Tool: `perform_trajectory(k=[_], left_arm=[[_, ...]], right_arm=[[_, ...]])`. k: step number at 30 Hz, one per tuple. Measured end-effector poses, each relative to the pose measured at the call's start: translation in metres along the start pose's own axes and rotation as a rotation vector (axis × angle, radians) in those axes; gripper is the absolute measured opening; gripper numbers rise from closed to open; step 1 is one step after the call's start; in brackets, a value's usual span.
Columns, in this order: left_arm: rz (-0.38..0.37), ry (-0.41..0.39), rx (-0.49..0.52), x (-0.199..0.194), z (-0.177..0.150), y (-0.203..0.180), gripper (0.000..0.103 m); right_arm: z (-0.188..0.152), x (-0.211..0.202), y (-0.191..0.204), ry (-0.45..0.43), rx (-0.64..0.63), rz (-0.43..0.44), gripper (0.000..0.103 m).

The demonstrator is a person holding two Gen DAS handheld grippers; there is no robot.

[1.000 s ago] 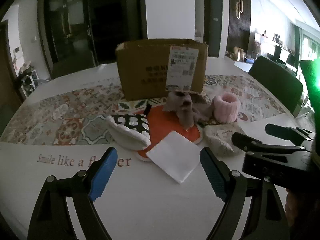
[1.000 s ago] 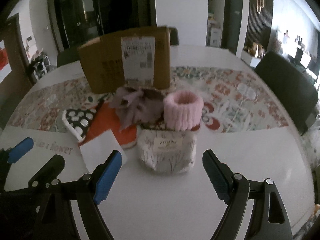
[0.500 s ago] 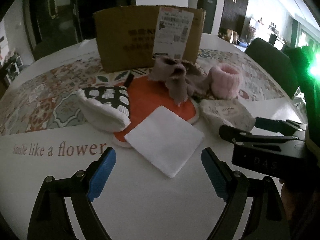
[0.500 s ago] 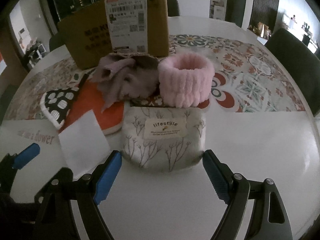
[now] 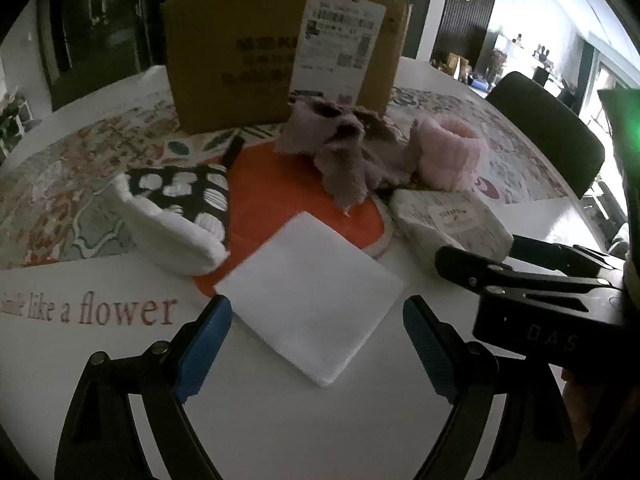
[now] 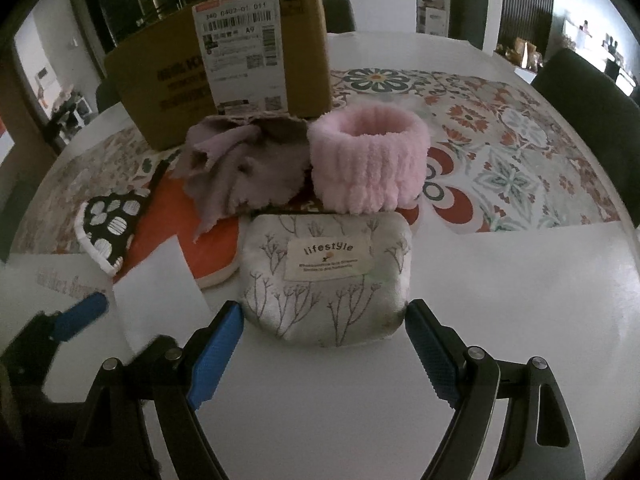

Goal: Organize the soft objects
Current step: 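Grasp the white square napkin with the left tool while the right tool grasps the beige pouch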

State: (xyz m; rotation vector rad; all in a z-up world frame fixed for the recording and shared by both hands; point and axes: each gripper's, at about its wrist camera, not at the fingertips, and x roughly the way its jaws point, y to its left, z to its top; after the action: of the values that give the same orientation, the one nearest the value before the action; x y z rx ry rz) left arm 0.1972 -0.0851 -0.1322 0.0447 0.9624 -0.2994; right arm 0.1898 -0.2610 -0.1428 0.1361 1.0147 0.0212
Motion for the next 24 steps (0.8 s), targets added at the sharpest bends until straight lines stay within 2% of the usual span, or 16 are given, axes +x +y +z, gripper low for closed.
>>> perform_trajectory(k=[5,9,11,13,16,21,24], left_arm=[[0.011,0.009,0.003,0.009,0.002,-0.003,0.083],[0.028,0.0,0.007,0.01,0.003,-0.003,0.067],[0.044,-0.005,0.016,0.01,0.003,-0.004,0.062],[0.065,-0.014,0.024,0.01,0.001,-0.004,0.052],[0.084,-0.025,0.026,0.008,-0.003,-0.003,0.045],[0.075,-0.021,0.007,0.003,-0.008,-0.001,0.039],[0.076,-0.022,0.013,0.0,-0.013,-0.003,0.032]], right_arm=[[0.001,0.004,0.001,0.0,-0.01,0.006,0.084],[0.001,0.006,-0.001,-0.001,0.006,0.016,0.081],[0.0,0.005,0.0,-0.004,0.003,0.011,0.072],[-0.001,0.005,0.002,-0.005,-0.013,-0.014,0.066],[-0.002,0.004,0.003,-0.007,-0.023,-0.033,0.06],[-0.005,0.002,0.004,-0.016,-0.036,-0.046,0.049],[-0.008,0.0,0.002,-0.028,-0.026,-0.023,0.033]])
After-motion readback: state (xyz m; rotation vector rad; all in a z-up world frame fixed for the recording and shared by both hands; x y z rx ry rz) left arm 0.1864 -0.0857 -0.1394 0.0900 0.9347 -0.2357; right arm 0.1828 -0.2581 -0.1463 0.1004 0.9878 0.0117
